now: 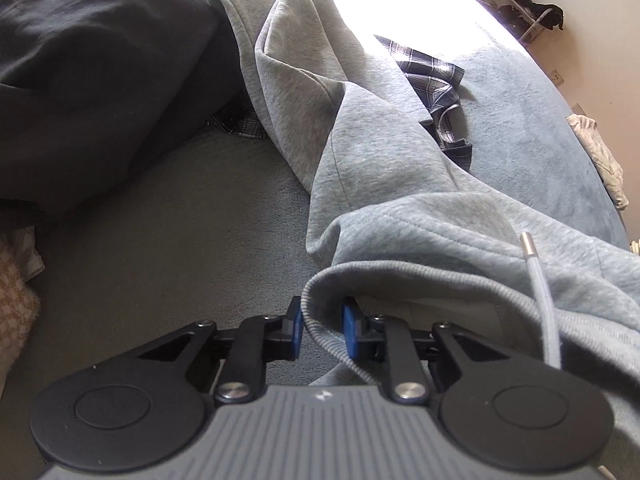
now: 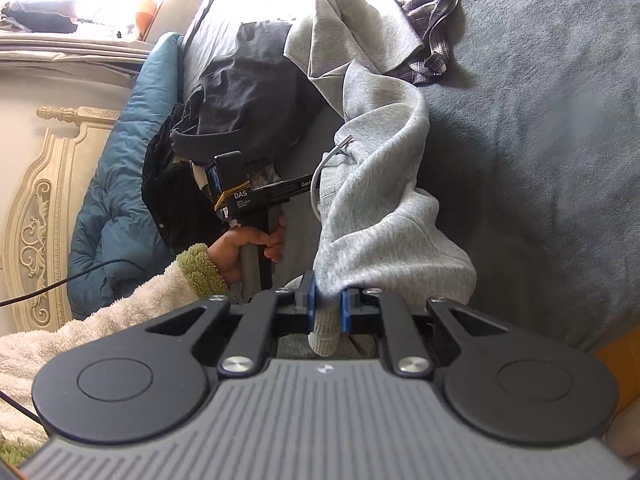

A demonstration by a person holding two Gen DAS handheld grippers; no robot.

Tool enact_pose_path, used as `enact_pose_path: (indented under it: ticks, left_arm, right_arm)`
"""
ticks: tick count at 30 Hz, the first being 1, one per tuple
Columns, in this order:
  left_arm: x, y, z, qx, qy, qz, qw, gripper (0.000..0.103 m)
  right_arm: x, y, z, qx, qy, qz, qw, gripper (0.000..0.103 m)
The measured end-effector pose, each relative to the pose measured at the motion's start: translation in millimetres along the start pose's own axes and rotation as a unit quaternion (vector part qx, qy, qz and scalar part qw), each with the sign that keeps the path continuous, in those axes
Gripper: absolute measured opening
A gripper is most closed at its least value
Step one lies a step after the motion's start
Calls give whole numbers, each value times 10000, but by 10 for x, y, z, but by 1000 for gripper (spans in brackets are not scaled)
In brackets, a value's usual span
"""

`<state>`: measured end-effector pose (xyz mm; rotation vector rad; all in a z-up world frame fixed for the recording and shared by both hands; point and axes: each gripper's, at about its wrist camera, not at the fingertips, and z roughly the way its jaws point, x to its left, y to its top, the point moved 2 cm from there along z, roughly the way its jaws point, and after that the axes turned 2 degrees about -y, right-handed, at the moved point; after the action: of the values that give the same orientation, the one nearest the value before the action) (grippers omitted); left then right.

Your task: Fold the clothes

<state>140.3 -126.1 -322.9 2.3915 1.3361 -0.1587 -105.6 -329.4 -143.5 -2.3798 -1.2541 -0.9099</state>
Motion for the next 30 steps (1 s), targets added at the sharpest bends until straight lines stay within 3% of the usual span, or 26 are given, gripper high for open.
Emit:
enact_pose_path:
  ticks: [6, 10, 16, 22, 26, 30]
  left_arm:
    - [34, -88, -437, -763, 429, -515, 9948, 7]
    - [113, -164, -1124, -1726, 550, -1119, 9771, 7]
    - [25, -192, -2356, -3322, 412, -1596, 9287, 6]
    - [-276, -183, -3542, -4506, 247, -1614, 8777, 6]
    - [-555, -181, -4280, -5141, 208, -1563, 8431, 6]
    - [-972, -122, -4938, -5723, 184, -1396, 8079, 7]
  right_arm:
    - [-51, -69, -40, -201, 110, 218, 9995, 10]
    - [-120, -84, -121, -566, 433, 548, 9960, 10]
    - [-69, -23, -417, -1401, 1126, 673, 9814, 10]
    - [299, 134, -939, -2058, 1953, 88, 9589, 10]
    - [645, 380, -1414, -2426, 2518, -568, 9352, 10]
    - [957, 687, -1981, -2741, 3107, -1190, 9023, 10]
